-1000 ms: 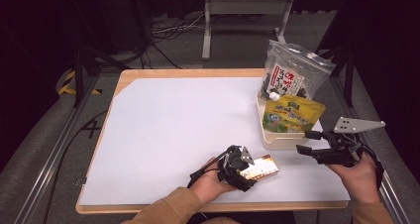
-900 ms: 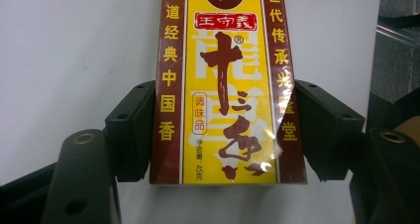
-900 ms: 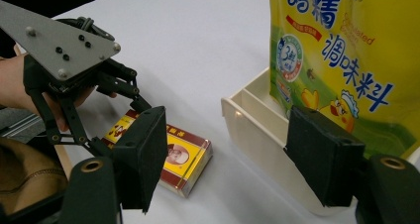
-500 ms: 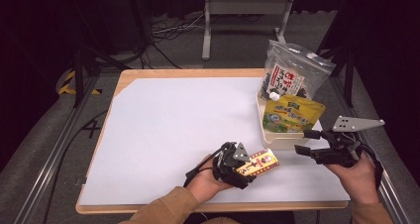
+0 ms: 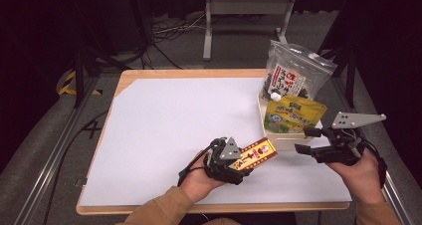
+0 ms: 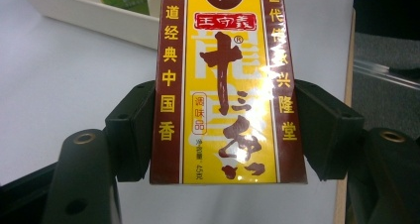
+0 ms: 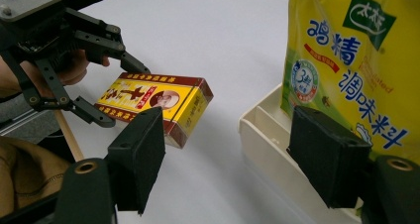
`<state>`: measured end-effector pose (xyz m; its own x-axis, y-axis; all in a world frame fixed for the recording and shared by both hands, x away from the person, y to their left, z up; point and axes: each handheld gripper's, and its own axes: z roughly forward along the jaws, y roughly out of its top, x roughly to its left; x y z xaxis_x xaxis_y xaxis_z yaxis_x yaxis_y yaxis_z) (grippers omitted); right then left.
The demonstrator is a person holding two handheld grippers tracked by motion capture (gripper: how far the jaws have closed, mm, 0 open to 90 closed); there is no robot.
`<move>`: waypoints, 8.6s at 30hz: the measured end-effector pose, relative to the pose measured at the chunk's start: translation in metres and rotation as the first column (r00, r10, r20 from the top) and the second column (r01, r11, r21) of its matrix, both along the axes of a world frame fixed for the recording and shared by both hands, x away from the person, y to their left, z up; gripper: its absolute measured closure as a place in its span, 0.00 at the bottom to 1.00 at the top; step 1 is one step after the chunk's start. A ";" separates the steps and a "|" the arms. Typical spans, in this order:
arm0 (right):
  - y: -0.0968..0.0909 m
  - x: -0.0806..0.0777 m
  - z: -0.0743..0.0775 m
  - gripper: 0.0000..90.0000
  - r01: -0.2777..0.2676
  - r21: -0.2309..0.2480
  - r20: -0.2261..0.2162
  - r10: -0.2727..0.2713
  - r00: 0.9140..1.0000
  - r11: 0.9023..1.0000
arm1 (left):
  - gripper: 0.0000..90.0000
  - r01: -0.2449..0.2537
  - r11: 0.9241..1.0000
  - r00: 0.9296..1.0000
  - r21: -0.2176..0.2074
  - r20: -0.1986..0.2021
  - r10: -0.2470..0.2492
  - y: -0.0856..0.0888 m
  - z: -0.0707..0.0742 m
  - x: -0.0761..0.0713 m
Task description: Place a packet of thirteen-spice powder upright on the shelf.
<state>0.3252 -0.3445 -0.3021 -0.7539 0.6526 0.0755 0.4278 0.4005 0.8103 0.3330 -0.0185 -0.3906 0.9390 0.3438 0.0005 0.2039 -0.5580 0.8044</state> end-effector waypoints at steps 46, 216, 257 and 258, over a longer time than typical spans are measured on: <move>0.098 0.045 0.038 0.32 -0.159 -0.075 -0.206 0.141 0.968 0.984 | 0.36 -0.096 0.971 0.975 -0.217 0.175 0.135 0.046 0.010 -0.015; 0.058 0.092 0.041 0.75 -0.442 -0.590 -0.246 0.370 0.896 0.676 | 0.05 -0.217 0.948 0.976 -0.234 -0.052 0.210 0.147 0.015 0.022; 0.059 0.092 -0.001 0.60 -0.463 -0.646 -0.300 0.357 0.885 0.607 | 0.05 -0.215 0.948 0.977 -0.234 -0.057 0.208 0.147 0.013 0.023; 0.059 0.092 -0.001 0.60 -0.463 -0.646 -0.300 0.357 0.885 0.607 | 0.05 -0.215 0.948 0.977 -0.234 -0.057 0.208 0.147 0.013 0.023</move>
